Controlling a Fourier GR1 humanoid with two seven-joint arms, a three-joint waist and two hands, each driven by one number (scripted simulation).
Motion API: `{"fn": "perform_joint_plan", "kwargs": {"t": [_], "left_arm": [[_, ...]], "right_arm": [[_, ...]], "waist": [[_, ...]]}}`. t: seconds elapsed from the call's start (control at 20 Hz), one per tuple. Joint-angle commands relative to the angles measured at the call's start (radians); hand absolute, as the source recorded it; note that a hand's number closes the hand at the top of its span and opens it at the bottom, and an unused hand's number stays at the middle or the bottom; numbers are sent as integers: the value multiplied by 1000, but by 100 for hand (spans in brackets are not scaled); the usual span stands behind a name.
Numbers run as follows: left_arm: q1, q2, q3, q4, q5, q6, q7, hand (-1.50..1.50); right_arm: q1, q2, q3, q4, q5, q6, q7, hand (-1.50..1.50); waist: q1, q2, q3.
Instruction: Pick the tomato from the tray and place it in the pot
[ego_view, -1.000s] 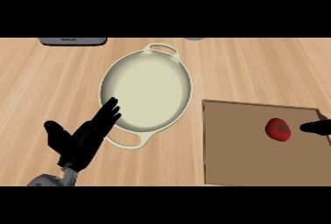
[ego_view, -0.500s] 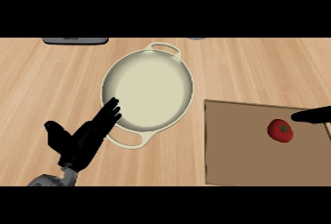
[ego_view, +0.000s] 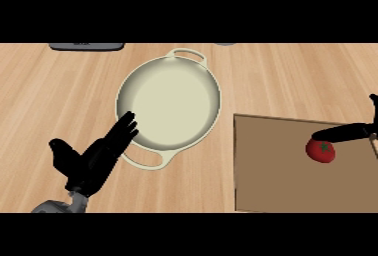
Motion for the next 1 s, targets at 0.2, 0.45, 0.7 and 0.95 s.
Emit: {"fn": "perform_joint_plan", "kwargs": {"t": [0.2,0.45,0.7,0.95], "left_arm": [[37,20,25,-29,18,-35,12,0],[46,-22,4,-17,-32,-16,-19,0],[20,-16,46,-10,-7,-34,12,0],[20,-39,27,7,-31,-26,31,0]], "right_arm": [[-14,67,79,61,80,7,269,-150],[6,68,50,99,73,49,212,-150],[3,107,40,121,85,43,221,-150],[-13,142,54,111,121,45,270,-150]], "waist": [[-1,-5,-2],[-8,-2,1],[-8,-1,1],[-9,-2,0]]}}
